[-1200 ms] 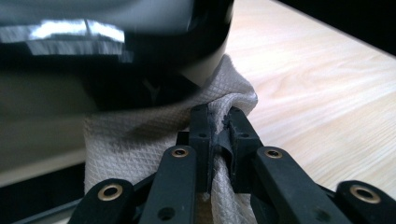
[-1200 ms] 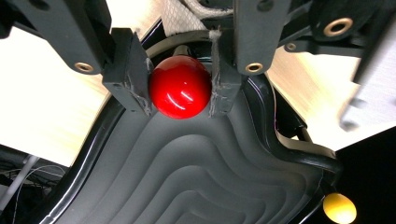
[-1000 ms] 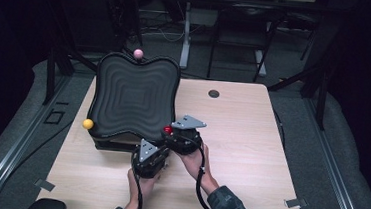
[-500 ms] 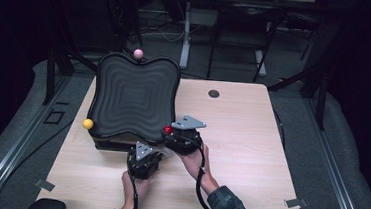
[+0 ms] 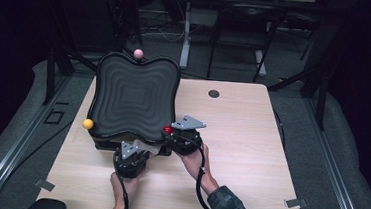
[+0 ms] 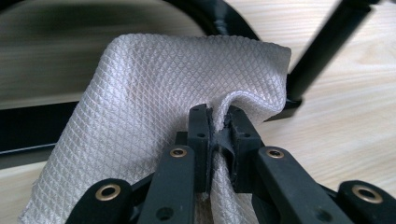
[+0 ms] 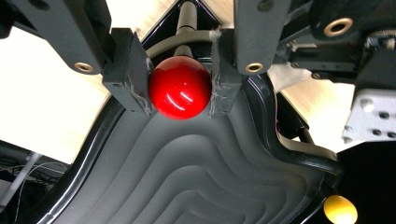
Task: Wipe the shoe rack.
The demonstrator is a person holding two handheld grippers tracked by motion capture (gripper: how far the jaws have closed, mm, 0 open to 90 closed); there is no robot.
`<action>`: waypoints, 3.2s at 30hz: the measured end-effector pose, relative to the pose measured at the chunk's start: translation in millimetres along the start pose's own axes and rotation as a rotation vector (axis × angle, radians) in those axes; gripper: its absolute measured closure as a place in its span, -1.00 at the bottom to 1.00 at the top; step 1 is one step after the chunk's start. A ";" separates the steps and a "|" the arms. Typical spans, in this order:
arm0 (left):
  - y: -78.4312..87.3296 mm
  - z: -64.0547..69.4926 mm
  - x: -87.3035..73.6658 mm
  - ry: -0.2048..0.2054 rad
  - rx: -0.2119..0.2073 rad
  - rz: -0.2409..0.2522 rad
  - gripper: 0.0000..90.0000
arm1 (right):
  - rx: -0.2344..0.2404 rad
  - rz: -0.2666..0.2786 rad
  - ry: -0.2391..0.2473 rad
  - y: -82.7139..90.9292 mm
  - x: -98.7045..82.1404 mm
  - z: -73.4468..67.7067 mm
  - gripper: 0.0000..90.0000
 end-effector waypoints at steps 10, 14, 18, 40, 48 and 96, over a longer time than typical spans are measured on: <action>14.5 -32.3 -0.6 0.059 0.090 0.030 0.81 | -0.002 -0.001 0.004 0.1 -0.1 -0.1 0.32; 21.6 -46.4 -0.8 0.079 0.128 0.038 0.81 | 0.001 0.000 0.005 -0.1 -0.3 0.1 0.32; 26.5 -59.4 -1.0 0.094 0.158 0.046 0.80 | 0.001 0.000 0.006 -0.1 -0.2 -0.1 0.32; 40.6 -96.5 -0.1 0.110 0.246 0.051 0.80 | 0.013 0.000 0.017 -0.4 -0.9 1.3 0.33; 36.2 -82.7 -1.5 0.110 0.200 0.034 0.81 | 0.017 -0.001 0.012 -0.6 -1.4 1.8 0.33; 23.3 -9.2 1.8 -0.006 -0.033 0.015 0.82 | 0.002 -0.019 0.035 -2.2 -3.8 -0.1 0.33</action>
Point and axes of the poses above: each handheld gripper's, and its own axes: y roughly backward along the jaws, x roughly out of its top, z roughly to its right, the point moved 2 cm from there along -y, roughly forward along the jaws, and after that the axes turned 13 degrees about z, right-handed, at the moved point
